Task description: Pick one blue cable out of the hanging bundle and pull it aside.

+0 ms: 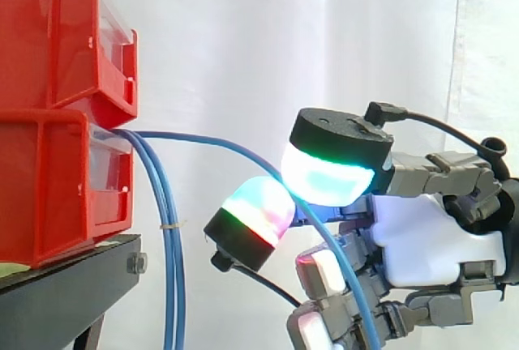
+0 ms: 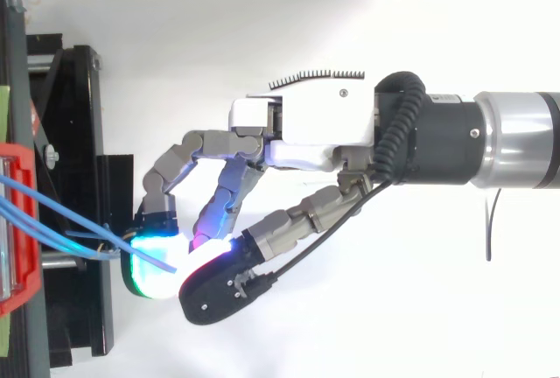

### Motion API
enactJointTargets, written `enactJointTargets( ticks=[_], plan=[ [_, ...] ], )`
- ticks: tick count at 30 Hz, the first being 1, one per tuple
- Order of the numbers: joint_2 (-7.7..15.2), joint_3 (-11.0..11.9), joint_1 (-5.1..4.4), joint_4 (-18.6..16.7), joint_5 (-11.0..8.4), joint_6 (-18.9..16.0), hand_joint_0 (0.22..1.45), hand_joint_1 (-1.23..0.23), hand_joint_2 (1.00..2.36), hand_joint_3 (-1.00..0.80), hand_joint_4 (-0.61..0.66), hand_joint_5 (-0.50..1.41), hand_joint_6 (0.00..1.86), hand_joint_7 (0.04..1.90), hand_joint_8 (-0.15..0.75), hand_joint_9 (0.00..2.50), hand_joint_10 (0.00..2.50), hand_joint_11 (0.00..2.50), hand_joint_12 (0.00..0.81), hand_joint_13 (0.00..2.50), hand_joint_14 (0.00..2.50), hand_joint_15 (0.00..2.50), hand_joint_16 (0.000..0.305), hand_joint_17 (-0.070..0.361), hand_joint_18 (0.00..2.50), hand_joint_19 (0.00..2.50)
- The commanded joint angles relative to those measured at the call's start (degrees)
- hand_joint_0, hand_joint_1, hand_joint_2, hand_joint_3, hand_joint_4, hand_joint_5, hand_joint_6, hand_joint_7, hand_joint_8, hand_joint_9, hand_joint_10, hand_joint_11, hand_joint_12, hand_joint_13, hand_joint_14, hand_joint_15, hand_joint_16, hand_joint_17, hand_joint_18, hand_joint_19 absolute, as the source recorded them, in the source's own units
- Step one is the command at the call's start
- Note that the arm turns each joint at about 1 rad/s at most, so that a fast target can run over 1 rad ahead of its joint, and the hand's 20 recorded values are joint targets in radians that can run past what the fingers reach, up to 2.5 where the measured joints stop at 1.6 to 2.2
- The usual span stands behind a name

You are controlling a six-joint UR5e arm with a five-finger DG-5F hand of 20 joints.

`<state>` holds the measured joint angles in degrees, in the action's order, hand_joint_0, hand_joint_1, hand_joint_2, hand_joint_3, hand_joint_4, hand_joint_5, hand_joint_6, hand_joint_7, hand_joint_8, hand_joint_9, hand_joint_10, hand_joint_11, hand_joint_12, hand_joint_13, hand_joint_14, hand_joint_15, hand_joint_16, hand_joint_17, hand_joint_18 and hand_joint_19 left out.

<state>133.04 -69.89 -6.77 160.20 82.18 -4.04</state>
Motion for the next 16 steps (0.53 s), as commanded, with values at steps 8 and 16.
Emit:
enactJointTargets(
  ticks=[8, 16],
  plan=[
    [-0.1, 0.0, 0.00, 0.0, 0.00, 0.0, 0.57, -0.82, 1.00, 0.00, -0.07, -0.08, 0.91, 0.93, 0.280, 1.18, 0.02, 0.57, 0.398, 0.95, 0.02, 0.58, 0.056, 0.127, 0.84, 0.53],
    [0.0, -0.1, 0.00, 0.0, 0.00, 0.0, 0.57, -0.82, 1.00, 0.03, -0.08, -0.08, 0.91, 0.94, 0.282, 1.19, 0.01, 0.57, 0.400, 0.95, 0.02, 0.58, 0.057, 0.128, 0.85, 0.53]
  ],
)
